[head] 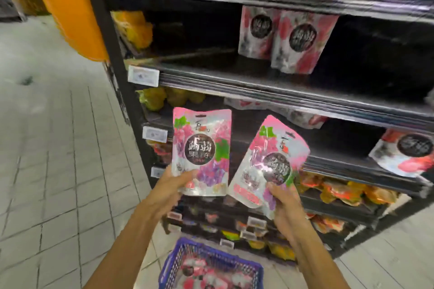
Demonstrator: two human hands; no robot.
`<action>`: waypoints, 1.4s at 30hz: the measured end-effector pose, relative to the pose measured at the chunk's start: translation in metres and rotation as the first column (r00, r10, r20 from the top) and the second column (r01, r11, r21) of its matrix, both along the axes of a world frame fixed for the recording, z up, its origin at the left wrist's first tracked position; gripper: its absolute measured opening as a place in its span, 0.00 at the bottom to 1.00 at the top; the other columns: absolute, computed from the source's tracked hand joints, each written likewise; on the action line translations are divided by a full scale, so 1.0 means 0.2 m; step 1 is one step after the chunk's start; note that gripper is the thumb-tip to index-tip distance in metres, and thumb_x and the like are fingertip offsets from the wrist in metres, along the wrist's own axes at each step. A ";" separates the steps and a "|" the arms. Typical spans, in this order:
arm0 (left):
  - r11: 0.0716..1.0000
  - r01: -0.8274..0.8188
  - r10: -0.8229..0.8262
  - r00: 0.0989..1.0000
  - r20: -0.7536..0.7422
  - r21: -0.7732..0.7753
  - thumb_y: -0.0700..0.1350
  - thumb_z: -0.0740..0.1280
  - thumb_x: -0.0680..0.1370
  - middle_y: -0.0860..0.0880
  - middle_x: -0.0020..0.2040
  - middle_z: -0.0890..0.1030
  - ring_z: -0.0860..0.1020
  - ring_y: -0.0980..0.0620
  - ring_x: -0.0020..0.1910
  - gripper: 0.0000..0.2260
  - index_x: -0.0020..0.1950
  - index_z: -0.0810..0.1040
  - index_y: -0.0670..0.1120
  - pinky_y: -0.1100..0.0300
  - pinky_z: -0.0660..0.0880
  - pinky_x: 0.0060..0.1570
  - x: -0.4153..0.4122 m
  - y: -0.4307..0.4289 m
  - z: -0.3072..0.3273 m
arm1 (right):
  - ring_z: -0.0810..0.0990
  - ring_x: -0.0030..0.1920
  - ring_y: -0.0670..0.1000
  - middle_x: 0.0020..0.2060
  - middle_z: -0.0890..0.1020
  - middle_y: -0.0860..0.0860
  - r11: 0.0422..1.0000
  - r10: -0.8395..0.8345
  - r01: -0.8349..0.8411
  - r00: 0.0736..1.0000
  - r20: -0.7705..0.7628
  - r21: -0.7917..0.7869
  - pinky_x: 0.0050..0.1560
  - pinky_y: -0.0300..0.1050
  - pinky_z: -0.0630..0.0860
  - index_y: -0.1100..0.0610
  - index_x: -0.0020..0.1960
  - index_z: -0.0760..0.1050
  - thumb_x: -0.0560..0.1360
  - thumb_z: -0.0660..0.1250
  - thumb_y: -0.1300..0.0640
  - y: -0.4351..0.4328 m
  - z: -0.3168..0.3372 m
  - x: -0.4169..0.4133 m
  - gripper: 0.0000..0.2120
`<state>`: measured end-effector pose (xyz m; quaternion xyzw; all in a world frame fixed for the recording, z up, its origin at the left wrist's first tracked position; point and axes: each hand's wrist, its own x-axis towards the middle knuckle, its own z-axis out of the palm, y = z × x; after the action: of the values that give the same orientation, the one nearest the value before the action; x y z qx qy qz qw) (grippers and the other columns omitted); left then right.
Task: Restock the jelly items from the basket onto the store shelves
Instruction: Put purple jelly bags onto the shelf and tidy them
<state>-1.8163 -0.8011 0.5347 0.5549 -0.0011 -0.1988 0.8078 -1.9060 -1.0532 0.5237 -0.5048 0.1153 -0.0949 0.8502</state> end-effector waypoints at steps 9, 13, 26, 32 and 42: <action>1.000 0.003 0.007 0.947 0.322 -0.031 0.39 0.72 0.66 0.44 0.51 0.86 0.85 0.47 0.48 0.21 0.59 0.77 0.46 0.55 0.82 0.45 0.24 0.15 0.58 | 0.85 0.46 0.51 0.47 0.86 0.54 0.959 -0.124 0.182 0.958 0.259 -0.215 0.44 0.48 0.82 0.55 0.55 0.78 0.64 0.74 0.62 0.09 0.63 0.23 0.20; 0.998 0.024 0.003 0.915 0.404 -0.062 0.53 0.83 0.57 0.44 0.53 0.85 0.84 0.46 0.51 0.34 0.61 0.78 0.47 0.57 0.82 0.43 0.40 0.25 0.81 | 0.85 0.49 0.55 0.49 0.86 0.55 0.916 -0.214 0.318 0.903 0.373 -0.244 0.45 0.47 0.83 0.52 0.54 0.80 0.63 0.77 0.58 0.17 0.90 0.34 0.20; 0.981 0.189 -0.130 0.783 0.608 -0.034 0.53 0.79 0.63 0.43 0.55 0.85 0.83 0.43 0.54 0.29 0.62 0.79 0.47 0.50 0.81 0.51 0.85 0.31 1.26 | 0.86 0.44 0.51 0.43 0.87 0.50 0.676 -0.402 0.639 0.738 0.542 -0.368 0.42 0.44 0.83 0.50 0.49 0.79 0.55 0.81 0.50 0.36 1.42 0.65 0.24; 0.977 0.212 -0.170 0.743 0.648 0.014 0.55 0.78 0.63 0.44 0.53 0.85 0.84 0.45 0.54 0.29 0.61 0.79 0.46 0.47 0.79 0.55 0.89 0.24 1.33 | 0.86 0.42 0.52 0.42 0.87 0.51 0.633 -0.408 0.651 0.740 0.534 -0.418 0.42 0.52 0.84 0.52 0.52 0.77 0.61 0.81 0.56 0.31 1.60 0.74 0.22; 0.982 0.173 -0.090 0.782 0.616 -0.076 0.54 0.78 0.61 0.45 0.53 0.85 0.84 0.46 0.53 0.31 0.61 0.79 0.46 0.48 0.80 0.53 0.94 0.15 1.38 | 0.86 0.43 0.57 0.47 0.85 0.59 0.594 -0.358 0.628 0.766 0.534 -0.503 0.35 0.43 0.78 0.60 0.58 0.76 0.65 0.81 0.59 0.26 1.78 0.95 0.25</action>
<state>-1.6290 -0.7709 0.8099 0.5349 -0.3129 -0.0647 0.7822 -1.7166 -1.0009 0.8806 -0.6876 0.0465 -0.4607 0.5592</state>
